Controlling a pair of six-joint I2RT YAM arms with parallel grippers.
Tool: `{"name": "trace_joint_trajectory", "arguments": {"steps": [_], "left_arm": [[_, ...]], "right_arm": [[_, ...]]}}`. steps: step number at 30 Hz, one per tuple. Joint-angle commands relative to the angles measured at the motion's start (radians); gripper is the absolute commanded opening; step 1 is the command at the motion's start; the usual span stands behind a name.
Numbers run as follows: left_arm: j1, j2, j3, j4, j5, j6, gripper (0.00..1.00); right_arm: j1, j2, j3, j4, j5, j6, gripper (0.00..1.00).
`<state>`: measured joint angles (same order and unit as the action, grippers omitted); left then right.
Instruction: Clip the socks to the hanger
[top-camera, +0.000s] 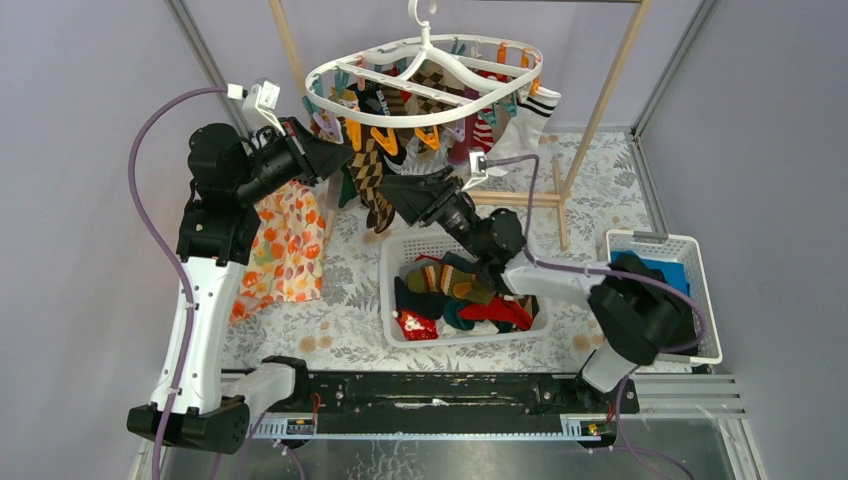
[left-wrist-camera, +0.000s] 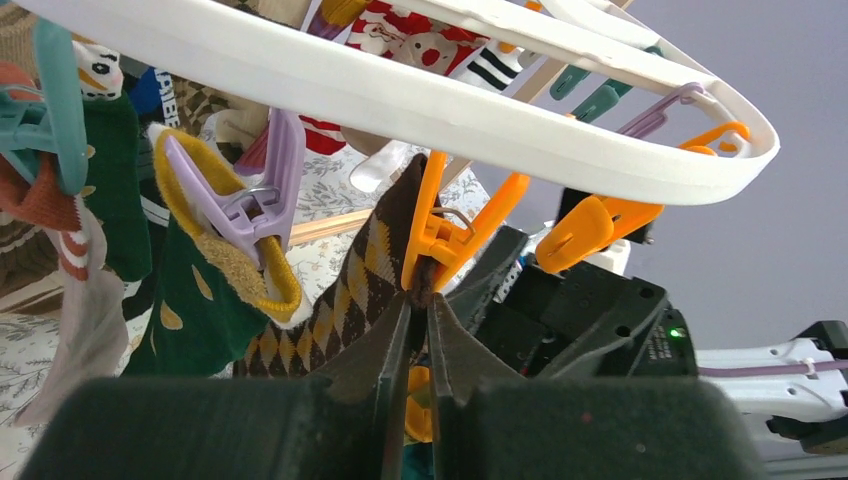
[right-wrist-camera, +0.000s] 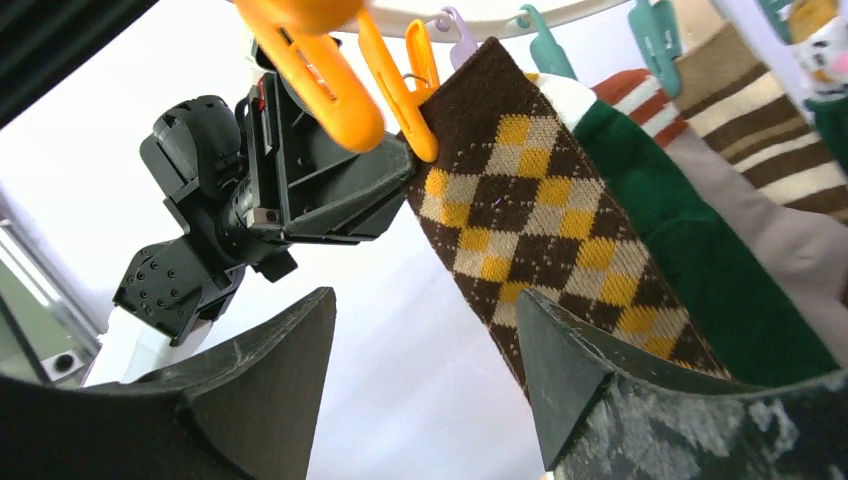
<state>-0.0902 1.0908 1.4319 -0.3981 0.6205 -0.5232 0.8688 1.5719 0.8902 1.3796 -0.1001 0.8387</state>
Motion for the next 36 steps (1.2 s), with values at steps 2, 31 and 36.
{"name": "trace_joint_trajectory", "arguments": {"steps": [2, 31, 36], "left_arm": [[0.006, 0.006, 0.047, -0.015, -0.022, 0.032, 0.16], [0.017, 0.018, 0.062, -0.032, -0.013, 0.045, 0.16], [0.017, 0.017, 0.060, -0.031, -0.009, 0.042, 0.16]], "right_arm": [[-0.016, 0.122, 0.146, 0.279, -0.123, 0.127, 0.71], [-0.038, 0.132, 0.096, 0.335, 0.010, 0.054, 0.68], [-0.037, 0.128, 0.108, 0.335, 0.013, 0.053, 0.68]]}}
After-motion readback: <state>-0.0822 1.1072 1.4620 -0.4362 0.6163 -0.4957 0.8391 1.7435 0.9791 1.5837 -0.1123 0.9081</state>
